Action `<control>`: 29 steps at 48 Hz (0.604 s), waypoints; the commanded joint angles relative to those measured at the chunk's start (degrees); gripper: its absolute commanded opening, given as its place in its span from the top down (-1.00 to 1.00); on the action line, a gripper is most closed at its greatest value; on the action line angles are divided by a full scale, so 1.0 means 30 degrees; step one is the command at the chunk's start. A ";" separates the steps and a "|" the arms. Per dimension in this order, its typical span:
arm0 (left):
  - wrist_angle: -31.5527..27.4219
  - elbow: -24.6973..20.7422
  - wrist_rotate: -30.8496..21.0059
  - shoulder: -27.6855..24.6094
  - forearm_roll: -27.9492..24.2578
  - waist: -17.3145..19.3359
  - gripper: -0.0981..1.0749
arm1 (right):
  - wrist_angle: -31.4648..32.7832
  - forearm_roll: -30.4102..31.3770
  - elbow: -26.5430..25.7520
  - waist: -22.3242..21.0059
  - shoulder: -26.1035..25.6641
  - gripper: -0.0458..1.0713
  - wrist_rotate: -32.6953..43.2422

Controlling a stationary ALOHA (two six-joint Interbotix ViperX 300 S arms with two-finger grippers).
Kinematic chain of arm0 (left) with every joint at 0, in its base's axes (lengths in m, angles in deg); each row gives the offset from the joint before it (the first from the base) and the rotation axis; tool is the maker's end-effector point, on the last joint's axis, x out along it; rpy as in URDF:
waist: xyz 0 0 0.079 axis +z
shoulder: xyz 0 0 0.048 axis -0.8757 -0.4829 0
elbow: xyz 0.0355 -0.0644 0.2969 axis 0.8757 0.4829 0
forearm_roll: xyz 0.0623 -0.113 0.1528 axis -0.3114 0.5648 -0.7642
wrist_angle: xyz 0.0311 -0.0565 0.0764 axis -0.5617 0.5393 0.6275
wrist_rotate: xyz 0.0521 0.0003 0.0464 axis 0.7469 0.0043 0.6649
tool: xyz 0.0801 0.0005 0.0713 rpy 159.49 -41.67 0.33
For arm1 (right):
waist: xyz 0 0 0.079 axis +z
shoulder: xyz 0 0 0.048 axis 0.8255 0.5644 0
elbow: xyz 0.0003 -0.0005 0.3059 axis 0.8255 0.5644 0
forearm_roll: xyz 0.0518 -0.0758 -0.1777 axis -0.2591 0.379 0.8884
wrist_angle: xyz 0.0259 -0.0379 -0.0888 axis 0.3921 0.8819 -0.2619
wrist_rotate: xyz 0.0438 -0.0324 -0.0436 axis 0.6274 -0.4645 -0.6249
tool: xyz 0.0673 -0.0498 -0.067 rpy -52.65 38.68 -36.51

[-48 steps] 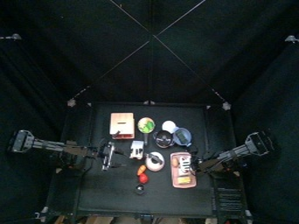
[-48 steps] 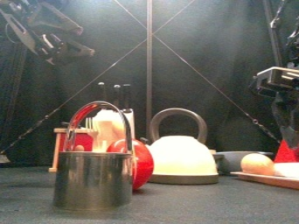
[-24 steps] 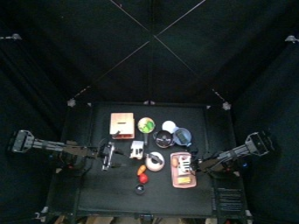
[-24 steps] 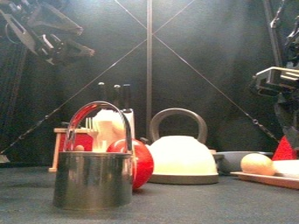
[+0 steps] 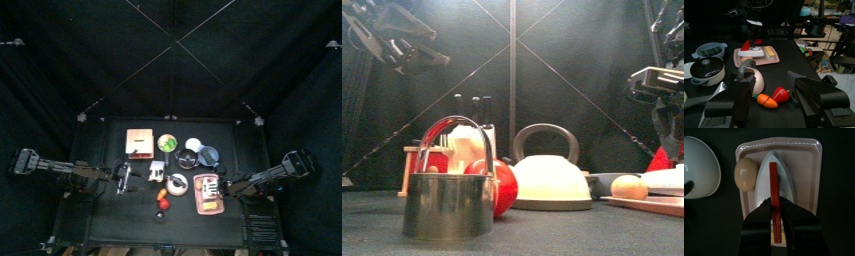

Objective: Grab iron

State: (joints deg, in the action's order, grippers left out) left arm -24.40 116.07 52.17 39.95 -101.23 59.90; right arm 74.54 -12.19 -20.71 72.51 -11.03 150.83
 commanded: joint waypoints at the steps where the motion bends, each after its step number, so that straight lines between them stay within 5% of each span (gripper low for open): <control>1: 0.0059 -0.0234 0.0029 0.0000 0.0029 0.0059 -0.70 | 0.0059 0.0117 -0.0586 0.0029 -0.0498 0.11 -0.0029; 29: 0.0059 -0.0205 0.0029 0.0000 0.0029 0.0029 -0.70 | -0.0322 0.0352 -0.0439 0.0234 -0.0674 0.11 -0.0029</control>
State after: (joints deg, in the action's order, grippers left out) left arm -24.40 116.07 52.17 39.95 -101.23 59.90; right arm 73.75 -11.48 -21.06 72.69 -11.47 150.91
